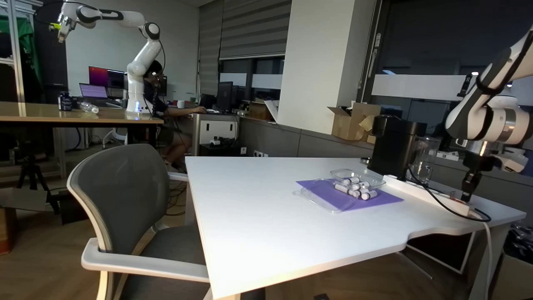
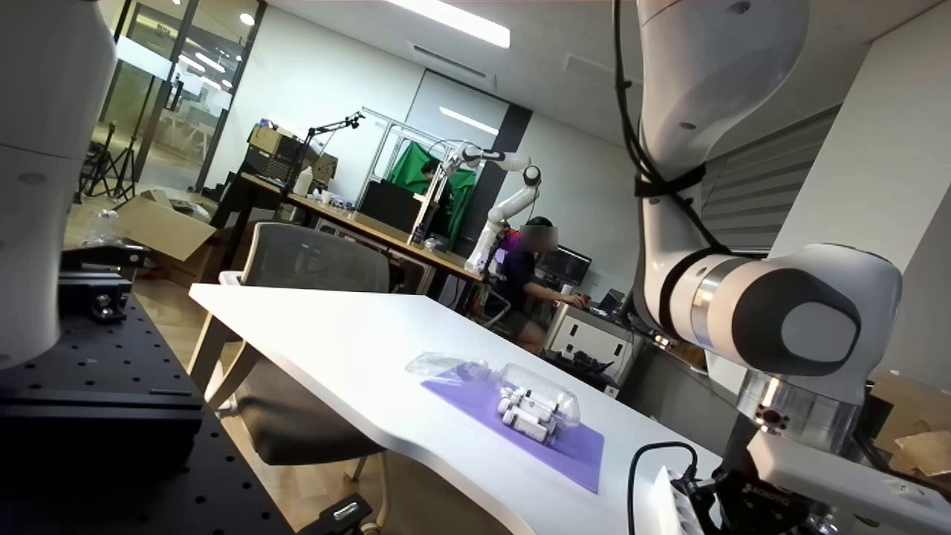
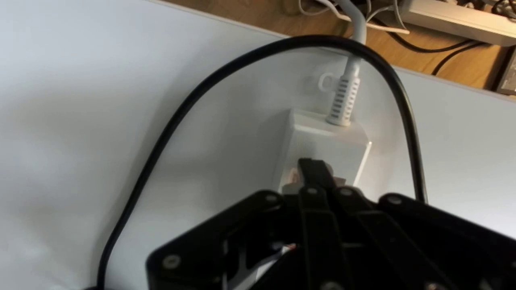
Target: Turn off the switch on the extension cord
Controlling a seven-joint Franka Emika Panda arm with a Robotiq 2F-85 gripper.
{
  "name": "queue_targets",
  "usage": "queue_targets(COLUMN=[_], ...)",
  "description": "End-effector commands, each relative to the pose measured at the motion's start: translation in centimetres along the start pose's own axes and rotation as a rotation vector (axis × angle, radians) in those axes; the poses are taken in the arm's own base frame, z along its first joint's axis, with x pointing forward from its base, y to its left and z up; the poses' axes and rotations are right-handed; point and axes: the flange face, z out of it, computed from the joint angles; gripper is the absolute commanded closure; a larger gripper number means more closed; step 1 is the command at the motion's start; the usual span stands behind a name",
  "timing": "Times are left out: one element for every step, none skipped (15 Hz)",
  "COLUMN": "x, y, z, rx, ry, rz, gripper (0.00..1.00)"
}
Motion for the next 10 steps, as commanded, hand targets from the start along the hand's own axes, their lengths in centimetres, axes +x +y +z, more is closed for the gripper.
queue_targets(x=[0.4,0.4,0.5,0.5,0.6,0.7,0.8,0.8,0.8,0.7], y=[0.6,0.6,0.6,0.6,0.6,0.5,0.5,0.5,0.4,0.4], z=[0.1,0.1,0.2,0.3,0.4,0.5,0.7,0.9,1.1,1.3], rx=[0.003,-0.001,-0.005,-0.008,-0.012,-0.013,-0.014,-0.017,-0.014,-0.013], ry=[0.020,0.025,0.035,0.043,0.051,0.055,0.058,0.056,0.055,0.052], rz=[0.028,0.032,0.039,0.041,0.047,0.059,0.060,0.062,0.065,0.069], gripper=[1.00,1.00,1.00,1.00,1.00,1.00,1.00,1.00,1.00,1.00])
